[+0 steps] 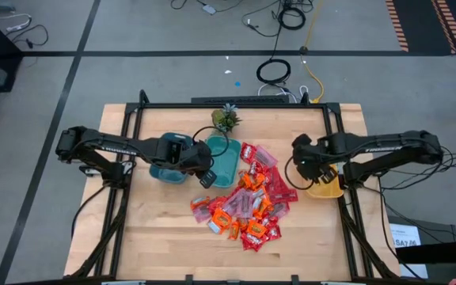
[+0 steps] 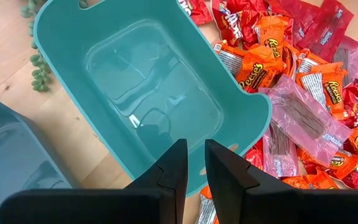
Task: Sort candy
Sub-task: Move the yellow bin from the middle right to the top right of the table
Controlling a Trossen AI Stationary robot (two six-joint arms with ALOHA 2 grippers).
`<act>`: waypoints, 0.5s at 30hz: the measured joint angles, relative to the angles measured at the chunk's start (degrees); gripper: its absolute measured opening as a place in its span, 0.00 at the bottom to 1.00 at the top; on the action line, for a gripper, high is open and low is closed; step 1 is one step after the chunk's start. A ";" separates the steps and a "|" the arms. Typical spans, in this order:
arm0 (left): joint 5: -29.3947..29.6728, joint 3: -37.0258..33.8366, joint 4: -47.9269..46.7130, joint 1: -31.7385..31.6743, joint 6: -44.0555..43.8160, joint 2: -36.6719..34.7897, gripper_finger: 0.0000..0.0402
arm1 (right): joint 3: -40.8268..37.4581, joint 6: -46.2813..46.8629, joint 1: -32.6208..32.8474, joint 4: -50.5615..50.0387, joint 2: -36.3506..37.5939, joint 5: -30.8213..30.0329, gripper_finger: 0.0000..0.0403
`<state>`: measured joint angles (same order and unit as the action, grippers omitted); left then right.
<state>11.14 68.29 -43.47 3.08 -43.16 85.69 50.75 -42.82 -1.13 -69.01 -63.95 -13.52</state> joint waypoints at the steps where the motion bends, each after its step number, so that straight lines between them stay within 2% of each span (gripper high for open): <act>1: 0.00 0.00 0.04 0.07 0.00 0.00 0.16 | -0.64 -2.44 0.02 0.10 -0.63 0.00 0.59; 10: 0.96 0.00 0.16 1.13 0.00 0.00 0.16 | -6.38 -12.41 0.02 11.12 -5.30 0.10 0.59; 15: 0.98 0.00 0.14 1.19 0.02 0.00 0.16 | -9.41 -12.08 0.02 11.57 -8.13 0.15 0.49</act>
<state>12.12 68.29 -43.33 4.27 -43.13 85.69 41.35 -54.90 -1.10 -57.44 -72.08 -13.37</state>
